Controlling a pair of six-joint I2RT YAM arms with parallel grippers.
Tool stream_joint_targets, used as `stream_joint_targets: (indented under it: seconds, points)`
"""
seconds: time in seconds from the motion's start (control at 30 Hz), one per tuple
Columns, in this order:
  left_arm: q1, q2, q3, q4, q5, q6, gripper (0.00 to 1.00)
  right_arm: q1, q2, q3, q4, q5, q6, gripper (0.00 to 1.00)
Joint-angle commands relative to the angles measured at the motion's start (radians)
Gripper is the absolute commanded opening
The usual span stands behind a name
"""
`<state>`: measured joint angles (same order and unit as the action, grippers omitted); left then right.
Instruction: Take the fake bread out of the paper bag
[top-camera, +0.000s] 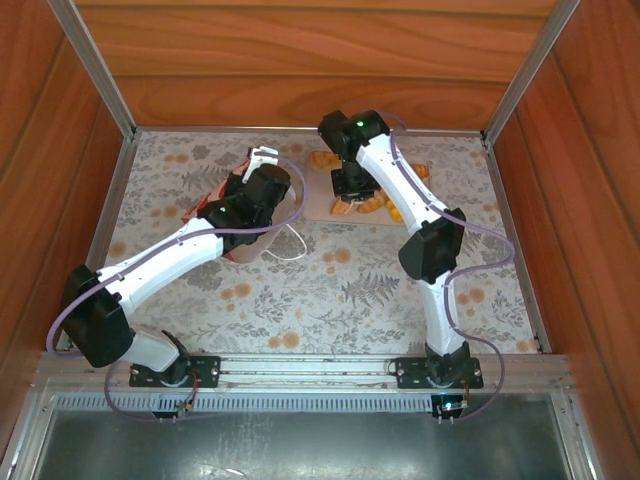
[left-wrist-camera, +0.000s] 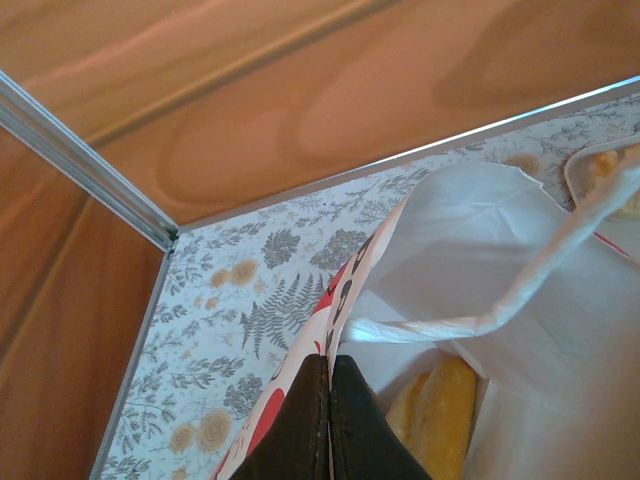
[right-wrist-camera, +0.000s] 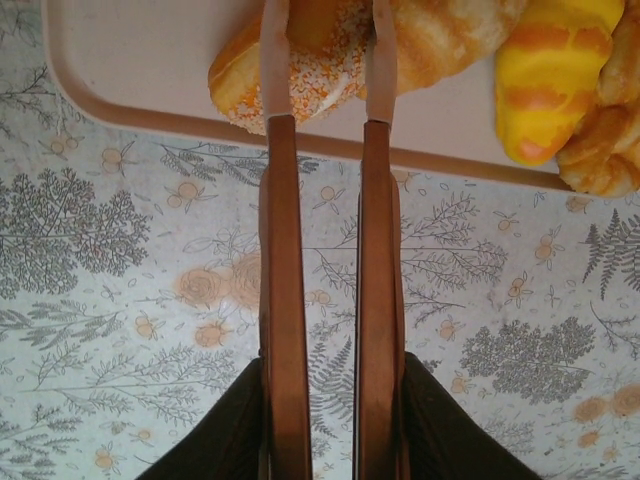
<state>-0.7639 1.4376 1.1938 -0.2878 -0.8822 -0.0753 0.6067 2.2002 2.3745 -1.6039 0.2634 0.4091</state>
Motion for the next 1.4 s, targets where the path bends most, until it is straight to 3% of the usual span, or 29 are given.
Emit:
stream_joint_targets:
  seconds: [0.0,0.13,0.53,1.37]
  points:
    - [0.008,-0.005,0.009,-0.002,0.0,0.008,0.0,-0.01,0.044,0.047,-0.093,0.031,-0.001,0.35]
    - [0.008,-0.001,0.011,-0.003,0.002,0.014,0.0,-0.017,0.081,0.09,-0.088,0.029,0.006,0.43]
    - [0.008,0.004,0.016,-0.003,-0.001,0.028,0.0,-0.042,0.104,0.097,0.005,-0.009,0.008,0.51]
    - [0.009,-0.006,0.008,-0.001,-0.001,0.035,0.0,-0.039,0.022,0.074,0.188,-0.095,-0.028,0.44]
